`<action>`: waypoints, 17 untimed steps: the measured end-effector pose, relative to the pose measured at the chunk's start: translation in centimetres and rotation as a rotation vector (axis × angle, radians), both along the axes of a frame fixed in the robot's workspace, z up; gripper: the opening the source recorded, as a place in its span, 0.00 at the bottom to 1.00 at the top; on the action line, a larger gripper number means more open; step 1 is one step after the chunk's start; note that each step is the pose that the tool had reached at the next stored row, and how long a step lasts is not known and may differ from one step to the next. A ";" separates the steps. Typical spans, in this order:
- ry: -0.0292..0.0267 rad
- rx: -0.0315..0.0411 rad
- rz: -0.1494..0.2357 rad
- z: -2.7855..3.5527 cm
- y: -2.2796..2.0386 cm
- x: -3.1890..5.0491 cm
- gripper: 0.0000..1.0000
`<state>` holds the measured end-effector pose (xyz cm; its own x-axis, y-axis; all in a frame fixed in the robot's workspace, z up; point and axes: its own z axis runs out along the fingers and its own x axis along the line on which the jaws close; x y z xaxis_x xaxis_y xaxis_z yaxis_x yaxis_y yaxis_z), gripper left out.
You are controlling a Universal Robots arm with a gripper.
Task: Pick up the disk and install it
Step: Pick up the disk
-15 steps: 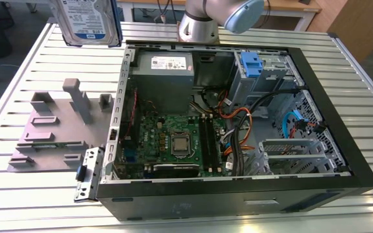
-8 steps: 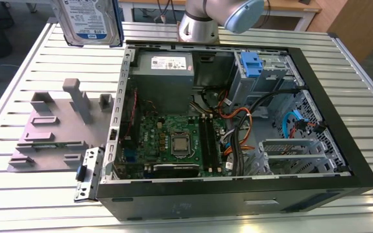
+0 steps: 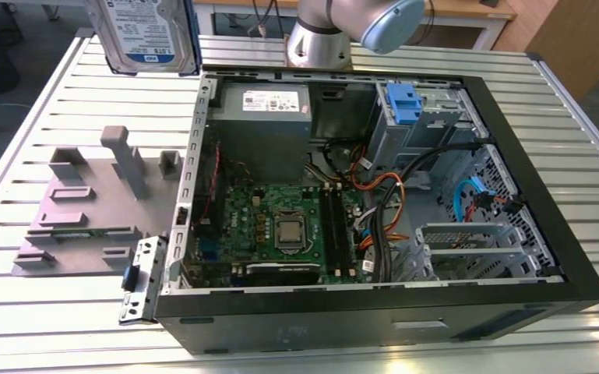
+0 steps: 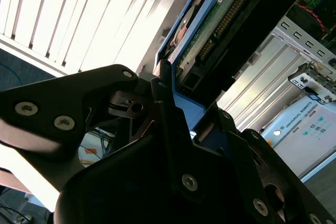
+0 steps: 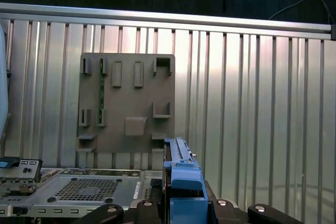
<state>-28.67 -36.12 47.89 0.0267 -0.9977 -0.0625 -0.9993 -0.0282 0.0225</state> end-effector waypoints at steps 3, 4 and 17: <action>0.0000 0.0000 0.000 0.00 0.00 0.13 0.37; 0.0000 0.0000 0.000 0.00 0.00 0.17 0.37; 0.0001 0.0000 0.000 0.00 0.00 0.70 0.37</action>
<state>-27.97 -36.12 47.90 0.0267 -0.9977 -0.0625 -0.9993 -0.0282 0.0226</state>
